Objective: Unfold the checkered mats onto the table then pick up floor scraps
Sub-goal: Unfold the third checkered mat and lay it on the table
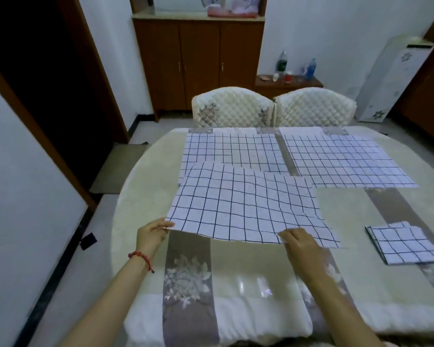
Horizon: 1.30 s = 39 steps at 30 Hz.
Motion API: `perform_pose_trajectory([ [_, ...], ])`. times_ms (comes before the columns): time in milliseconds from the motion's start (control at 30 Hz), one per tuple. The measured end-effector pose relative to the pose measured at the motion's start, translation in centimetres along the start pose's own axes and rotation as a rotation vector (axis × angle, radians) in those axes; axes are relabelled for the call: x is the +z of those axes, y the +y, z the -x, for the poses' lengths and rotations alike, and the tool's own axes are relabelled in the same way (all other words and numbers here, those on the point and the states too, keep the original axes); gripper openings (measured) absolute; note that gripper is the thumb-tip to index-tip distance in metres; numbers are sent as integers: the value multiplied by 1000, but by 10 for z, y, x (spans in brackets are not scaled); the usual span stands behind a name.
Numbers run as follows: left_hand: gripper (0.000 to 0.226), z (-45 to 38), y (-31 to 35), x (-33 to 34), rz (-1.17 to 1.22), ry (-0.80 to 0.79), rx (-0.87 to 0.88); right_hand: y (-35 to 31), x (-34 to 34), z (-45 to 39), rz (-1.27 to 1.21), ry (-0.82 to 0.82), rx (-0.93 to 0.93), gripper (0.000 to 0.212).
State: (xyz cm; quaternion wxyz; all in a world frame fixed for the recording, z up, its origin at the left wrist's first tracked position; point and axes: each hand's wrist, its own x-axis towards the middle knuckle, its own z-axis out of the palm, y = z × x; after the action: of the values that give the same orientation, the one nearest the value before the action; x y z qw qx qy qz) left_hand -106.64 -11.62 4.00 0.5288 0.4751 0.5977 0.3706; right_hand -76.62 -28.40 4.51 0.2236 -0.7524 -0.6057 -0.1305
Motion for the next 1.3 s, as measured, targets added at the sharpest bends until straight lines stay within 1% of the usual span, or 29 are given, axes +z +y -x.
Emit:
perform_pose_trajectory([
  [100,28,9,-33,-4,17,12,-107,-2,15,22,-24,-124,8,47],
  [167,20,13,-52,-8,78,62,-213,-2,22,33,-45,-213,53,46],
  [233,11,17,-64,-12,155,111,-344,0,30,41,-56,-289,125,41],
  [300,10,19,-71,-14,223,121,-429,2,37,45,-97,-367,214,33],
  [333,8,18,-72,-13,216,141,-426,4,40,46,-95,-407,234,29],
  [400,13,18,-71,-12,92,192,-363,7,42,48,-70,-469,236,27],
  [433,13,19,-70,-10,29,207,-333,7,41,48,-75,-481,236,27],
  [467,12,21,-70,-9,-29,205,-303,8,40,47,-82,-475,225,28],
  [533,17,22,-73,-7,-108,169,-253,7,37,50,-59,-440,152,38],
  [633,22,24,-77,-5,-173,157,-249,5,32,52,22,-433,86,51],
  [767,23,30,-81,-2,-198,170,-250,8,27,62,76,-428,50,50],
  [867,22,34,-84,-4,-211,175,-246,11,26,70,71,-403,64,45],
  [967,21,37,-86,-9,-229,171,-235,16,25,75,107,-416,93,46],
  [1100,20,40,-88,-14,-238,155,-215,22,22,77,136,-484,166,49],
  [1167,19,40,-89,-14,-241,150,-209,26,22,81,133,-498,178,44],
  [1233,18,41,-89,-13,-254,145,-203,30,24,85,73,-519,239,36],
  [1300,17,41,-90,-14,-278,139,-198,36,27,89,152,-594,282,38],
])
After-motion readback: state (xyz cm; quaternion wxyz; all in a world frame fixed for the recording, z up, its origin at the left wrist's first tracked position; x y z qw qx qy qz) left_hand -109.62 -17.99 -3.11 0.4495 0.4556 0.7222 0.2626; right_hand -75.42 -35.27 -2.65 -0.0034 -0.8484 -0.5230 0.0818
